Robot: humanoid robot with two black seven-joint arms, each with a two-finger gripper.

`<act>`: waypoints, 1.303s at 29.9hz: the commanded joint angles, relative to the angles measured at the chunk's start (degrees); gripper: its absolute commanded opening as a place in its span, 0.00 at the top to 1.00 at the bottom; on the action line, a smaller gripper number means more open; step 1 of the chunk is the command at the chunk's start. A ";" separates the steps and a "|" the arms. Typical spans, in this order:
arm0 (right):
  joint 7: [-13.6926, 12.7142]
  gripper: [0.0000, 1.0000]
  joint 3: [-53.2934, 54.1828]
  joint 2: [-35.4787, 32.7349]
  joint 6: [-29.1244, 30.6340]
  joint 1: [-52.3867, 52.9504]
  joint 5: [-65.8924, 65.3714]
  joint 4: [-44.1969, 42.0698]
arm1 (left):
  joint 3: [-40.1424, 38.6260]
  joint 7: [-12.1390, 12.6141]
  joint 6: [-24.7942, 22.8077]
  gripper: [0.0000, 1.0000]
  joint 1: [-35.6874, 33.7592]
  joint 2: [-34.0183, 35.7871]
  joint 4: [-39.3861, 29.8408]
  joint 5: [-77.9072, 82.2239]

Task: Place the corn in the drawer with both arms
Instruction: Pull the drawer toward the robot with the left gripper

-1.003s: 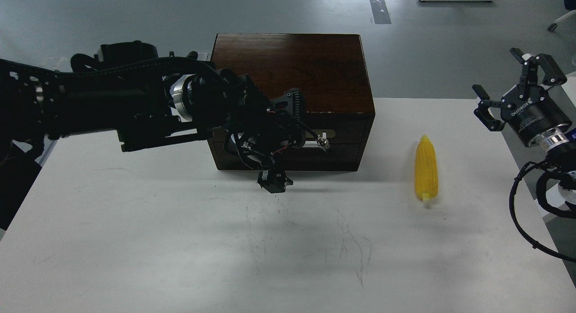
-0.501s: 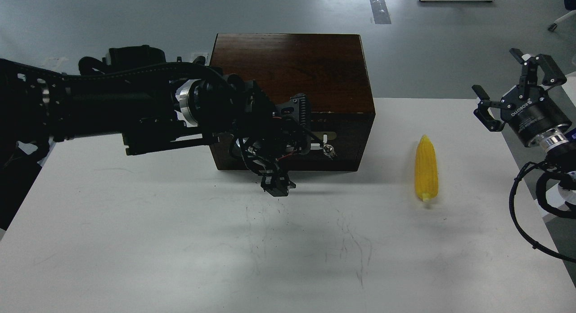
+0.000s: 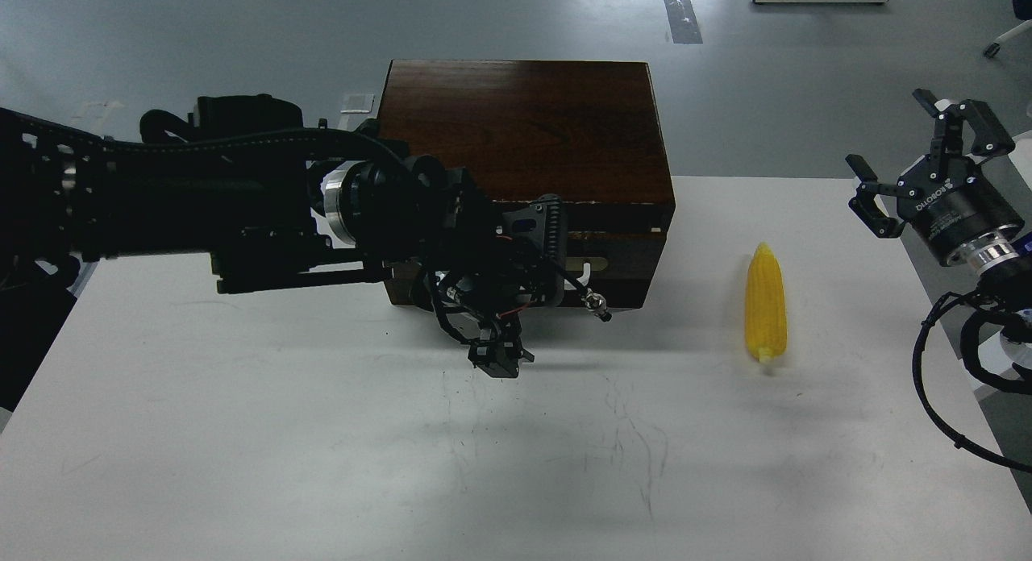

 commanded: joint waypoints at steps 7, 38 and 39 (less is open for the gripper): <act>-0.01 0.00 0.00 0.00 0.00 -0.19 0.00 0.03 | -0.32 -0.02 0.02 0.01 -0.17 1.16 -4.87 -0.09; 0.26 0.00 0.00 0.00 0.00 -0.55 0.00 0.03 | -7.25 -0.02 0.02 0.01 -3.69 5.72 -5.22 -1.40; 0.26 0.00 0.00 -0.08 0.00 -0.55 0.00 0.03 | -9.35 -0.02 0.02 0.01 -3.78 6.42 -5.31 -3.67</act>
